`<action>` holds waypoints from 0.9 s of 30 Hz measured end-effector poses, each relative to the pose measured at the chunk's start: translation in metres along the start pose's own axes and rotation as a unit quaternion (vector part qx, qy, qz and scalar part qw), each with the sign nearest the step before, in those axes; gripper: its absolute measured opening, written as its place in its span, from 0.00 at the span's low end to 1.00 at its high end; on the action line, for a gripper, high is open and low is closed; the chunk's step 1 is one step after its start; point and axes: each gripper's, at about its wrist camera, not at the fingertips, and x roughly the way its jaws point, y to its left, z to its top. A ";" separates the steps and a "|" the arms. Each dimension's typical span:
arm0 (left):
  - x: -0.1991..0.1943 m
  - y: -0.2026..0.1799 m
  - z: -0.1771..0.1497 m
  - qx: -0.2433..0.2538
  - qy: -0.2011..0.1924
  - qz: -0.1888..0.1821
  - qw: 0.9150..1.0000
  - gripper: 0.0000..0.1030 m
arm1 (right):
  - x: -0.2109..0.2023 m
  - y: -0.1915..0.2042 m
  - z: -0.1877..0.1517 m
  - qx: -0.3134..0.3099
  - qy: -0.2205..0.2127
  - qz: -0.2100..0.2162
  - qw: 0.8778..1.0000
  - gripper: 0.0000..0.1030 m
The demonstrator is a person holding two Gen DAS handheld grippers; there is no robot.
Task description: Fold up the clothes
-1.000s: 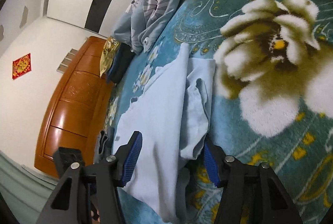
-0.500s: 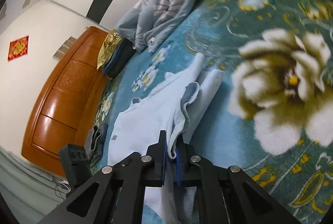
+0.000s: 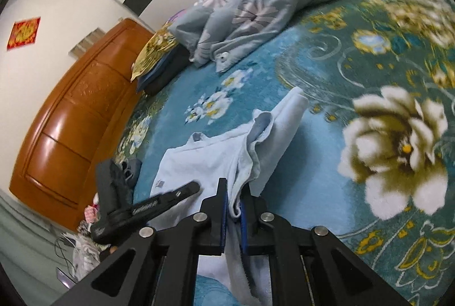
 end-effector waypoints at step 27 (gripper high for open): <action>-0.130 0.141 -0.081 -0.147 -0.106 -0.030 0.983 0.03 | 0.183 0.205 -0.072 -0.159 0.149 0.003 0.976 0.24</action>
